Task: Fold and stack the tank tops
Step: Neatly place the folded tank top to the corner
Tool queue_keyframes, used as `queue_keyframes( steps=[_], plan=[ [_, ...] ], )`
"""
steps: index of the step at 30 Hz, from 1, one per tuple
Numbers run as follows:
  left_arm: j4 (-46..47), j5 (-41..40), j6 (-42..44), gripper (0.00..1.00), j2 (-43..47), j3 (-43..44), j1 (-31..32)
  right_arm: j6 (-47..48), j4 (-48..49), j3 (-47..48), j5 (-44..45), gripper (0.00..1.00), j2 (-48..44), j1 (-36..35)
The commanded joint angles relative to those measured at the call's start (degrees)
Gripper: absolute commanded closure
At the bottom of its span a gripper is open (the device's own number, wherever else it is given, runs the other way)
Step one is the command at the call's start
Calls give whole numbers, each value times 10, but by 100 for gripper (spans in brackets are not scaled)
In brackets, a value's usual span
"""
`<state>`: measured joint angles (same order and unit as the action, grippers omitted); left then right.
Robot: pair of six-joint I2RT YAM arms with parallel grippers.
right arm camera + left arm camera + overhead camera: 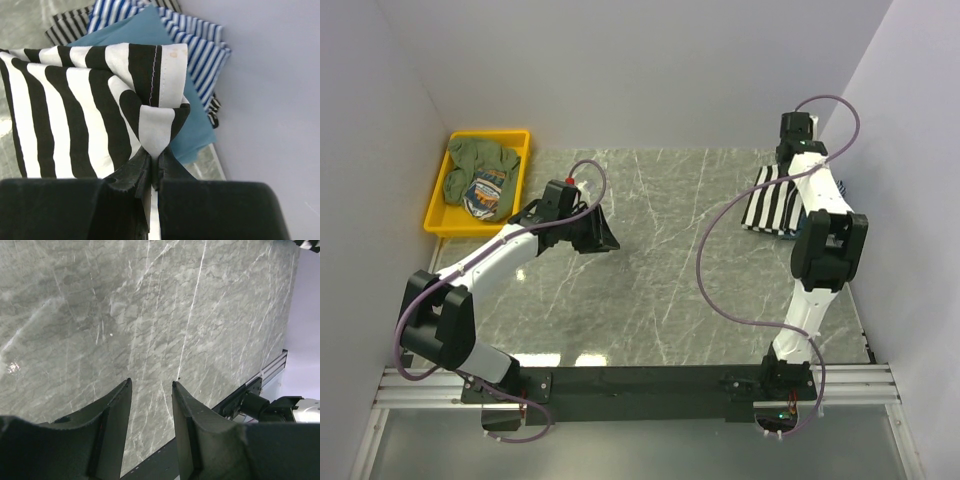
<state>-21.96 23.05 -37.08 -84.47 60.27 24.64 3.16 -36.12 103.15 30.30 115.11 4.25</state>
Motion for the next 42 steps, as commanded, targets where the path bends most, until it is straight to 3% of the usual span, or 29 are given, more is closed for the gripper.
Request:
queue_keyframes(
  steps=[1,39,40,42],
  plan=[
    [12,17,10,57,4,13,-4,-20,-17,56,8,100,-25,19],
    [24,32,5,56,4,-2,-5,-152,-99,107,46,100,85,117],
    [24,33,5,56,4,-2,-4,-153,-100,110,45,100,86,117],
    [26,34,4,56,4,-2,-5,-155,-104,118,41,85,86,117]
  ],
)
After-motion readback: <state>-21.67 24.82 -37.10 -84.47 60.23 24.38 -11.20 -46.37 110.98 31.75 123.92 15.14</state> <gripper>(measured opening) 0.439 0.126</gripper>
